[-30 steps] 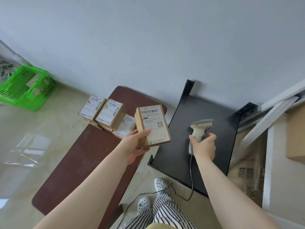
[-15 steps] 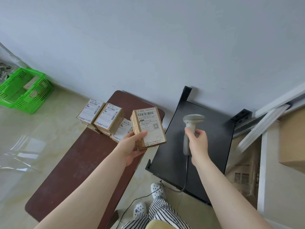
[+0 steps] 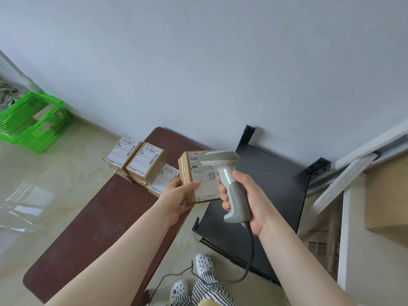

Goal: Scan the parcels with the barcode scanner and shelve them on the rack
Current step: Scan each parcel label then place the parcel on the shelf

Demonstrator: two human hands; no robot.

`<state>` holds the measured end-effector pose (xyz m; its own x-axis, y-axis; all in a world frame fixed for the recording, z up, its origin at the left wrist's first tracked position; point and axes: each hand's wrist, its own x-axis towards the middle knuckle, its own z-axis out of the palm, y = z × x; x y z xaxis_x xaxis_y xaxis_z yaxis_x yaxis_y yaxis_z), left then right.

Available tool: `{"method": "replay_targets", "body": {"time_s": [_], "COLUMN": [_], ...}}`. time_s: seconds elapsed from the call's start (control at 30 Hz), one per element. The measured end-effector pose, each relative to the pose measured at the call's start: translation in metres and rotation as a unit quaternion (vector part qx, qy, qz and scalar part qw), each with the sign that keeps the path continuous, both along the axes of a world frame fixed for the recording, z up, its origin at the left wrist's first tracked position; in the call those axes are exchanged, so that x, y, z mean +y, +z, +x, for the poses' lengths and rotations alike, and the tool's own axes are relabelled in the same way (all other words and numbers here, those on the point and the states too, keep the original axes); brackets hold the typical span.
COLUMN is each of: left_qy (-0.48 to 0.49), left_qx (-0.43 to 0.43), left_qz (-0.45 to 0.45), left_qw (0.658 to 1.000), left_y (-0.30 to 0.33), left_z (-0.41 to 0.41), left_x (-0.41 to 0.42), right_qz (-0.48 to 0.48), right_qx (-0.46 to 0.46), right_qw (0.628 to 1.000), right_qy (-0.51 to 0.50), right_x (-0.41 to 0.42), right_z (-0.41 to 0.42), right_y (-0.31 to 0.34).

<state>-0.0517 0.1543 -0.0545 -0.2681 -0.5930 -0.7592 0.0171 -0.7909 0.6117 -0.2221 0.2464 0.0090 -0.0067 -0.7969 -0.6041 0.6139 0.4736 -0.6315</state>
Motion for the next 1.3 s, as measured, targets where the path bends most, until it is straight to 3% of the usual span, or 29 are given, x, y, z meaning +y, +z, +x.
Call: {"method": "replay_targets", "body": {"time_s": [0.37, 0.5, 0.6, 0.67, 0.8, 0.93, 1.3], "left_qy": [-0.006, -0.005, 0.003, 0.004, -0.009, -0.009, -0.007], "left_qx": [-0.006, -0.005, -0.009, -0.011, -0.01, -0.002, 0.024], "left_qz": [-0.008, -0.013, -0.009, -0.009, -0.018, -0.019, -0.025], "left_qw": [1.0, 1.0, 1.0, 1.0, 1.0, 1.0, 0.999], "left_y": [-0.001, -0.003, -0.008, -0.01, -0.012, -0.011, -0.005], "left_z": [0.003, 0.005, 0.008, 0.009, 0.006, -0.001, -0.035], "left_x": [0.001, 0.002, 0.003, 0.004, 0.007, 0.006, 0.008], "right_qz": [0.003, 0.037, 0.126, 0.174, 0.225, 0.236, 0.235], "right_qx": [0.021, 0.164, 0.305, 0.341, 0.357, 0.346, 0.362], "right_qw": [1.0, 0.983, 0.935, 0.908, 0.878, 0.873, 0.884], "right_qy": [-0.016, -0.074, -0.128, -0.172, -0.225, -0.25, -0.181], "right_x": [0.003, 0.005, 0.007, 0.011, 0.016, 0.012, 0.001], "right_z": [0.003, -0.009, -0.027, -0.04, -0.063, -0.074, -0.086], "right_y": [0.0, -0.013, -0.047, -0.073, -0.113, -0.135, -0.165]}}
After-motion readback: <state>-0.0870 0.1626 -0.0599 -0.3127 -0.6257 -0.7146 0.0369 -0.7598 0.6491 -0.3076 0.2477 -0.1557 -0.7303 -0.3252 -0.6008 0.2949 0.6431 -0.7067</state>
